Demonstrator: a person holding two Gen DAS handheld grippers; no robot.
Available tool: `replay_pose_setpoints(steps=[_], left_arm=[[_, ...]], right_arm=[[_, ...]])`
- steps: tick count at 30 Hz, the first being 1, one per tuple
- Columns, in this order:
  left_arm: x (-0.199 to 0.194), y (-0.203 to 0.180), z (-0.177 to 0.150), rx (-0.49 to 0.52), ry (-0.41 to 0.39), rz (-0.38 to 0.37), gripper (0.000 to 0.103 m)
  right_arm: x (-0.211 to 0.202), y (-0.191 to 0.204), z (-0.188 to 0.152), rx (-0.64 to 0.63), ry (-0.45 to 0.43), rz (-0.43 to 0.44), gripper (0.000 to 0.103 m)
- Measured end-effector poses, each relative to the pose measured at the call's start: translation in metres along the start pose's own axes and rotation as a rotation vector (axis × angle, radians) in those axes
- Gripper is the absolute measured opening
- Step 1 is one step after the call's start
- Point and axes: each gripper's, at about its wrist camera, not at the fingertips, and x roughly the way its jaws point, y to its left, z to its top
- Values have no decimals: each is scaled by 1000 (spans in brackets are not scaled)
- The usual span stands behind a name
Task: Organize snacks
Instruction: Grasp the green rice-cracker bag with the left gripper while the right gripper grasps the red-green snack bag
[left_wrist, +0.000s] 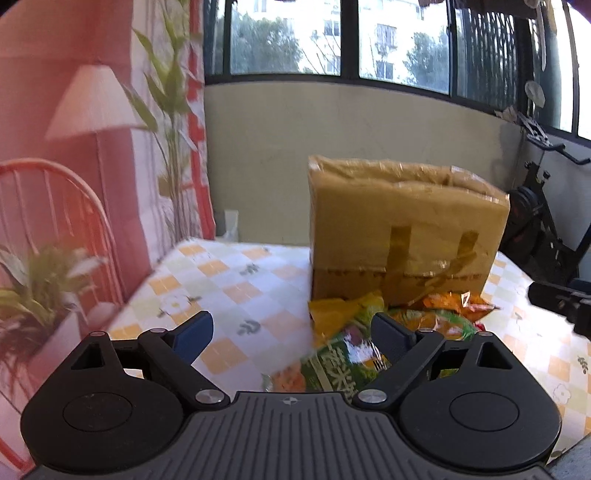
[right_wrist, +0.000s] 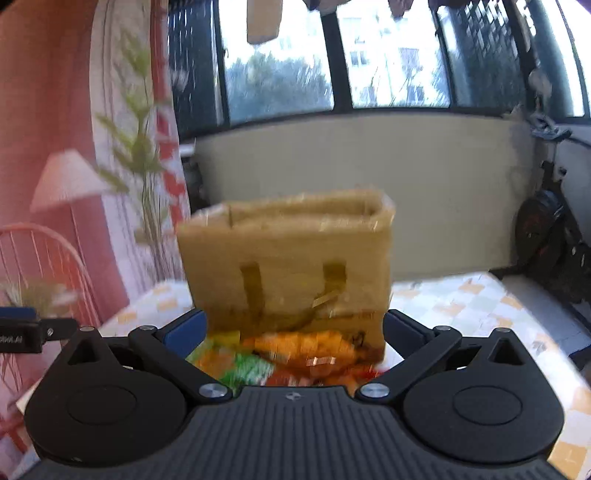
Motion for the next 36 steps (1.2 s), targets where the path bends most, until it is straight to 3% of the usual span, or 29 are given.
replay_pose_setpoints(steps=[6, 13, 16, 22, 33, 36], left_arm=[[19, -8, -5, 29, -22, -21, 89], [38, -13, -12, -5, -10, -21, 88], [42, -16, -22, -7, 21, -35, 87], [50, -19, -39, -8, 72, -65, 83], [52, -17, -50, -34, 84, -110, 83], [52, -16, -51, -43, 89, -117, 83]], right_arm=[[34, 5, -14, -12, 81, 2, 103], [69, 3, -19, 101, 145, 31, 103], [73, 2, -30, 148, 178, 45, 103], [66, -2, -46, 224, 163, 82, 103], [78, -14, -61, 366, 236, 155, 103], [77, -15, -63, 378, 235, 175, 96]])
